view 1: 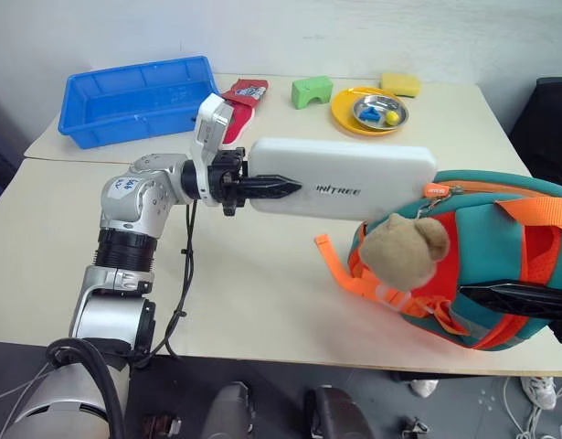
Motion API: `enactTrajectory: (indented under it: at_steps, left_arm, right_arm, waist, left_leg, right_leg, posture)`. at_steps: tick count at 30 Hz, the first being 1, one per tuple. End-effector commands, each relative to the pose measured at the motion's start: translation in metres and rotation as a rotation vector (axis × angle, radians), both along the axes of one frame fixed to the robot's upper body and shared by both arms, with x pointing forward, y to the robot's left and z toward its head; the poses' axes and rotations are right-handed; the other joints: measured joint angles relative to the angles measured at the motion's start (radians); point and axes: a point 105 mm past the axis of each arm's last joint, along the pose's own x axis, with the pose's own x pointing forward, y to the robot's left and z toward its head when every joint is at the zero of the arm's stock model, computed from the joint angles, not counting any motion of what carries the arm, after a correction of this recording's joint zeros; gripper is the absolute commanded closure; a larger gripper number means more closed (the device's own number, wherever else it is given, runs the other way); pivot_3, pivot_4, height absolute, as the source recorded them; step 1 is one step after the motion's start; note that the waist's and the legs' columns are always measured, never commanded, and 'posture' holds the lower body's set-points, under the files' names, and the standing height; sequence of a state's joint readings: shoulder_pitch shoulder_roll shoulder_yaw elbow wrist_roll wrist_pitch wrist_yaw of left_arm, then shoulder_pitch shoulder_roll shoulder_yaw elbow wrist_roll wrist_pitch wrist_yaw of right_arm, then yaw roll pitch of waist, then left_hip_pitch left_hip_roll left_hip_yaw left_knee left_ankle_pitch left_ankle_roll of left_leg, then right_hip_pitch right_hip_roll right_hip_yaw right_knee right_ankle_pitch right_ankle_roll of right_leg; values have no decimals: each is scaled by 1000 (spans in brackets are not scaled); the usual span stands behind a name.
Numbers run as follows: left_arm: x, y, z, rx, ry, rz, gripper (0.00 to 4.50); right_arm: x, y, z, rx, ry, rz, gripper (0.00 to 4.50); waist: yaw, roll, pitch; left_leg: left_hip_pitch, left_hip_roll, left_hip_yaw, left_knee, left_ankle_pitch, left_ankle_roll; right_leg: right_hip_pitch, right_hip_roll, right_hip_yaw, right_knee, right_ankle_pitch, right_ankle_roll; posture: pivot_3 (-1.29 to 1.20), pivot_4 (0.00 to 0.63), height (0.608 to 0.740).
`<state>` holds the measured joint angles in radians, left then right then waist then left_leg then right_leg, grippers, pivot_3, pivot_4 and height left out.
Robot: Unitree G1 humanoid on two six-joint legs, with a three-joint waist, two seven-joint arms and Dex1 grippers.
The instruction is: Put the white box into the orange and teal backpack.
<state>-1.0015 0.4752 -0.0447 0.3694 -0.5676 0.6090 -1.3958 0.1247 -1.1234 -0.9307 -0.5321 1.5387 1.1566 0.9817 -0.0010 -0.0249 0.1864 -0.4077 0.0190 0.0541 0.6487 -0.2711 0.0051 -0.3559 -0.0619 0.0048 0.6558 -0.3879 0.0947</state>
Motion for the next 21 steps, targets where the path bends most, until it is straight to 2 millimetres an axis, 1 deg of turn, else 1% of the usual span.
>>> enactTrajectory:
  at_steps: [1, 7, 9, 11, 15, 17, 20, 21]
  left_arm:
    - [-7, -5, 6, 80, -98, -93, 3243]
    - [-6, -20, 1, 152, -178, -169, 3243]
    - [-7, -47, -3, 189, -255, -220, 3243]
    - [-6, -69, -6, 209, -319, -235, 3243]
    - [-6, -105, -20, 238, -412, -236, 3243]
    - [-9, -128, -24, 213, -423, -223, 3243]
    - [-15, -168, -30, 188, -379, -159, 3243]
    - [-17, -177, -34, 198, -370, -148, 3243]
  right_arm:
    - [9, -5, -3, 9, -42, -35, 4447]
    - [14, -3, -11, -3, -55, -26, 4447]
    - [16, 2, -14, -12, -60, -5, 4447]
    - [17, 7, -15, -17, -67, 13, 4447]
    - [18, 14, -12, -18, -85, 45, 4447]
    - [18, 17, -11, -16, -91, 55, 4447]
    - [19, 20, -12, -12, -92, 54, 4447]
    - [20, 21, -14, -12, -91, 49, 4447]
  waist:
    - [0, 0, 0]
    - [4, 0, 0]
    - [4, -1, 0]
    - [12, -1, 0]
    - [20, -1, 1]
    - [18, -1, 1]
    - [23, -2, 1]
    - [24, -2, 1]
  left_leg:
    - [0, 0, 0, 0, 0, 0]
    - [1, 0, -1, 1, -1, 3]
    - [0, -1, -1, 1, -1, 3]
    - [0, -1, -1, 2, -1, 3]
    - [0, -2, -1, 2, -1, 4]
    - [0, -2, -1, 2, -1, 4]
    - [0, -1, -1, 2, -1, 4]
    - [0, -1, -1, 2, -2, 4]
  right_leg:
    - [0, 0, 0, 0, 0, 0]
    - [0, 0, 0, 1, 0, 0]
    - [0, -1, 0, 1, 0, 0]
    - [1, -1, -1, 1, 0, 0]
    - [1, -2, 0, 0, 0, 1]
    - [0, -1, 0, 0, 0, 1]
    - [0, -1, 0, 1, 0, 1]
    - [0, -1, 0, 1, 0, 1]
  posture:
    - [0, 150, 740]
    - [0, 150, 740]
    - [0, 150, 740]
    - [0, 150, 740]
    - [0, 150, 740]
    - [0, 150, 740]
    - [0, 150, 740]
    - [0, 150, 740]
